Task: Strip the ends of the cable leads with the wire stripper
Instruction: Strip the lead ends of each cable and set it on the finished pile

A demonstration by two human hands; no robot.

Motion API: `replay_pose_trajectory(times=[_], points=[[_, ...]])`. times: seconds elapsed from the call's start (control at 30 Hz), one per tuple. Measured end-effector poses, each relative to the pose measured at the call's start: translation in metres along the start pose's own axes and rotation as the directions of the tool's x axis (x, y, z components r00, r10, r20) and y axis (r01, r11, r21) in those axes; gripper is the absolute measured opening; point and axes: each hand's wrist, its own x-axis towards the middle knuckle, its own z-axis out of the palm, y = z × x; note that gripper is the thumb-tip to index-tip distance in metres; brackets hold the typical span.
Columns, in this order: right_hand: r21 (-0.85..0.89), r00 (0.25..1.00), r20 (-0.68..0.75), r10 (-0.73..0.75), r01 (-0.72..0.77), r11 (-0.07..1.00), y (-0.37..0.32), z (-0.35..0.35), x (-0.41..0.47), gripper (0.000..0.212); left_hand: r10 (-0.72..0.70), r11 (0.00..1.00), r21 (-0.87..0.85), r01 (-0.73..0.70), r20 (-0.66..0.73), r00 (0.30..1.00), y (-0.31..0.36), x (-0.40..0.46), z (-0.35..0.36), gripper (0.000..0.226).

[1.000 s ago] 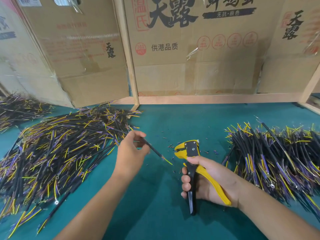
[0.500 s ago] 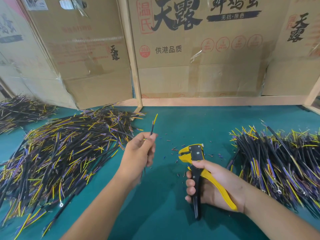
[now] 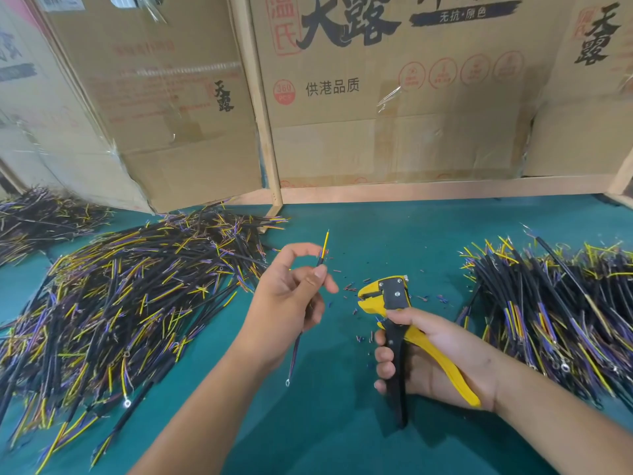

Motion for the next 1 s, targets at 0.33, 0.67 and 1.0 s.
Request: replay_pose_trajectory(times=[0.33,0.67,1.0], points=[[0.008,1.000,0.021,-0.011,0.011,1.000,0.000,-0.003,0.001,0.037,0.104,0.980,0.172,-0.098,-0.026,0.994,-0.002,0.001,0.001,0.006],[-0.029,0.996,-0.041,-0.079,0.078,0.997,0.000,0.019,-0.007,0.037,0.100,0.953,0.287,-0.096,0.000,0.995,0.001,0.000,0.000,0.028],[-0.028,0.915,-0.166,-0.368,0.369,0.929,0.008,0.071,-0.025,0.032,0.168,0.851,0.483,-0.205,0.121,0.978,-0.005,-0.009,0.013,0.020]])
